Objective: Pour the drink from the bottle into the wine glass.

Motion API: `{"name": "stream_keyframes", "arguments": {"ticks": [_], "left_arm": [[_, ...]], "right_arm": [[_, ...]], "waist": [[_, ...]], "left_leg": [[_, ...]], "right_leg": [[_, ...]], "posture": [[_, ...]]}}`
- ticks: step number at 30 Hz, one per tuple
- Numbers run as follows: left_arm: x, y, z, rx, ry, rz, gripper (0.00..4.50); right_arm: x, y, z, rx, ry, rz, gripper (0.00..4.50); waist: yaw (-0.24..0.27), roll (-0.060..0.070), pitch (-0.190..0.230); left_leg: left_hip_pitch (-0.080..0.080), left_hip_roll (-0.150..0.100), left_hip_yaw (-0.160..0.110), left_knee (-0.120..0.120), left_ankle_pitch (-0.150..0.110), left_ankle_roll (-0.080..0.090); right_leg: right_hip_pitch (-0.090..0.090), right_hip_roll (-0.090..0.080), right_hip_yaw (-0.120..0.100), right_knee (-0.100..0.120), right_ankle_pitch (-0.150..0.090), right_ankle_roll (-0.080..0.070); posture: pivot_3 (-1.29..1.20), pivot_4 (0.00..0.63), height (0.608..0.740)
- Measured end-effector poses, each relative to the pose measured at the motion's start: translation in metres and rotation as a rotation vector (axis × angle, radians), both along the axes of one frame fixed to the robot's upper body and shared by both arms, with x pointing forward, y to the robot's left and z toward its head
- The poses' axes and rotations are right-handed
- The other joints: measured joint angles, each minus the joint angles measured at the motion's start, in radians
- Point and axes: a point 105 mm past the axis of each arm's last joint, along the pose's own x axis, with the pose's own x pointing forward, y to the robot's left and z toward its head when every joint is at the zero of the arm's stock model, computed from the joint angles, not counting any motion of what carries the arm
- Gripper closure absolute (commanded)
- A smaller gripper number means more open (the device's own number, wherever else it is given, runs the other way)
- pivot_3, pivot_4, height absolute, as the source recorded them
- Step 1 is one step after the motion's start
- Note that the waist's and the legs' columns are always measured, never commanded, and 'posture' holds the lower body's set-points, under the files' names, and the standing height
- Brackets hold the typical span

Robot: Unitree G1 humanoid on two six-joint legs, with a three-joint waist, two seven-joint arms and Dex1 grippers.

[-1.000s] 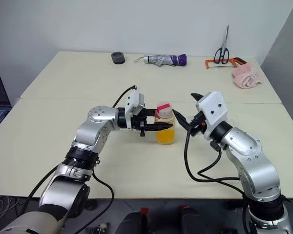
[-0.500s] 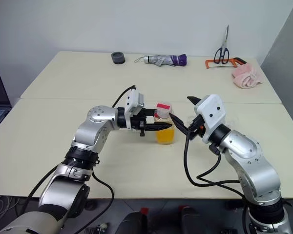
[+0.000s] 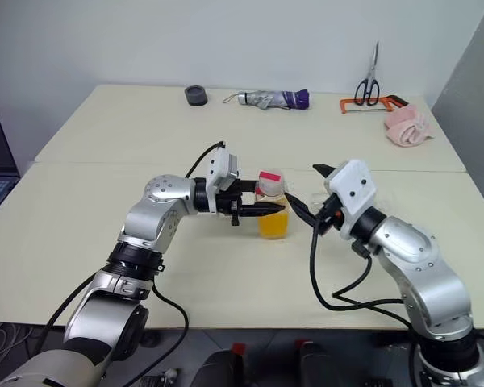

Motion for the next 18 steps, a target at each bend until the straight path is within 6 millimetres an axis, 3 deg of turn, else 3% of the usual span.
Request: {"name": "stream_keyframes", "arguments": {"ticks": [6,11,18], "left_arm": [[0.0,0.0,0.0,0.001,0.0,-0.001,2.65],[-0.001,-0.001,0.0,-0.001,0.001,-0.006,2.65],[-0.001,-0.001,0.0,-0.001,0.001,-0.007,2.65]], "right_arm": [[-0.019,0.016,0.006,0.01,0.022,0.132,0.55],[-0.016,0.035,0.023,0.044,-0.037,0.157,0.55],[-0.001,0.039,0.02,0.035,-0.062,0.096,0.55]], "waist": [[-0.003,0.0,0.0],[-0.002,0.0,0.0],[-0.001,0.0,0.0]], "left_leg": [[0.0,0.0,0.0,0.0,0.0,0.0],[0.0,0.0,-0.001,0.001,0.0,0.0],[0.0,0.0,0.0,0.0,0.0,0.0]], "right_leg": [[0.0,0.001,0.0,0.001,0.0,0.0],[0.0,0.001,0.0,0.001,0.0,0.0],[0.0,0.0,0.0,0.0,0.0,0.0]], "posture": [[0.0,0.15,0.74],[0.0,0.15,0.74],[0.0,0.15,0.74]]}}
